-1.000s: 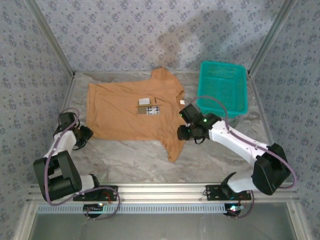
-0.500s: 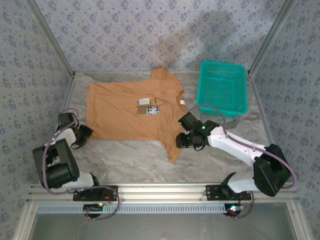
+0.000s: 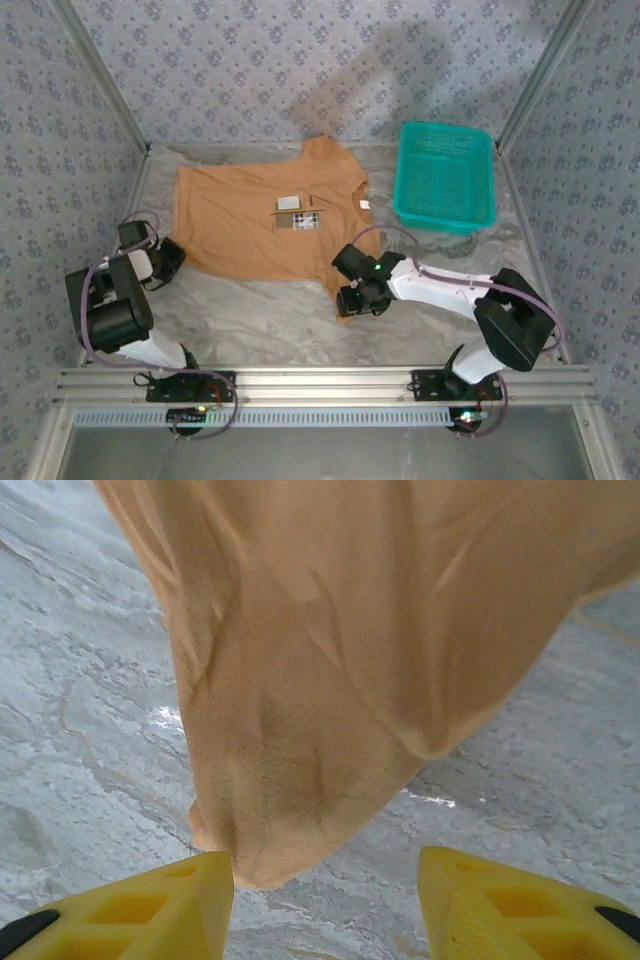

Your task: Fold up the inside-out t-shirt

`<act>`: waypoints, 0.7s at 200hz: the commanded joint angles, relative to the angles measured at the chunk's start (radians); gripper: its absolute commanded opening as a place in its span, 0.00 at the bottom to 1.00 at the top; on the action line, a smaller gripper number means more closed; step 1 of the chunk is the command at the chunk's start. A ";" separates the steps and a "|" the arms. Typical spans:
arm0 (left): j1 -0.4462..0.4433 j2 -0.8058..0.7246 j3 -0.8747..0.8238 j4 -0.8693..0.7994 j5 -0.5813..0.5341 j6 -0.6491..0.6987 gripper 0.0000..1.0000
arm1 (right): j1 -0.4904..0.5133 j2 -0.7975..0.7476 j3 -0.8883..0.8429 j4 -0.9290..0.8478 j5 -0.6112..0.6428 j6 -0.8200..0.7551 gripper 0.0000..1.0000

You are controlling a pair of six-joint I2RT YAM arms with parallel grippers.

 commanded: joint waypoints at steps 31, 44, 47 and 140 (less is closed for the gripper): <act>-0.001 -0.171 0.018 -0.234 -0.079 0.034 0.00 | 0.037 0.084 0.046 -0.040 0.009 0.096 0.54; -0.001 -0.229 0.026 -0.280 -0.097 0.043 0.00 | 0.051 0.099 0.048 -0.020 -0.004 0.112 0.54; -0.001 -0.241 0.026 -0.291 -0.100 0.044 0.00 | 0.053 0.103 0.048 -0.014 -0.010 0.116 0.54; 0.002 -0.421 0.117 -0.422 -0.128 0.049 0.00 | -0.053 -0.041 0.139 -0.198 0.088 0.033 0.00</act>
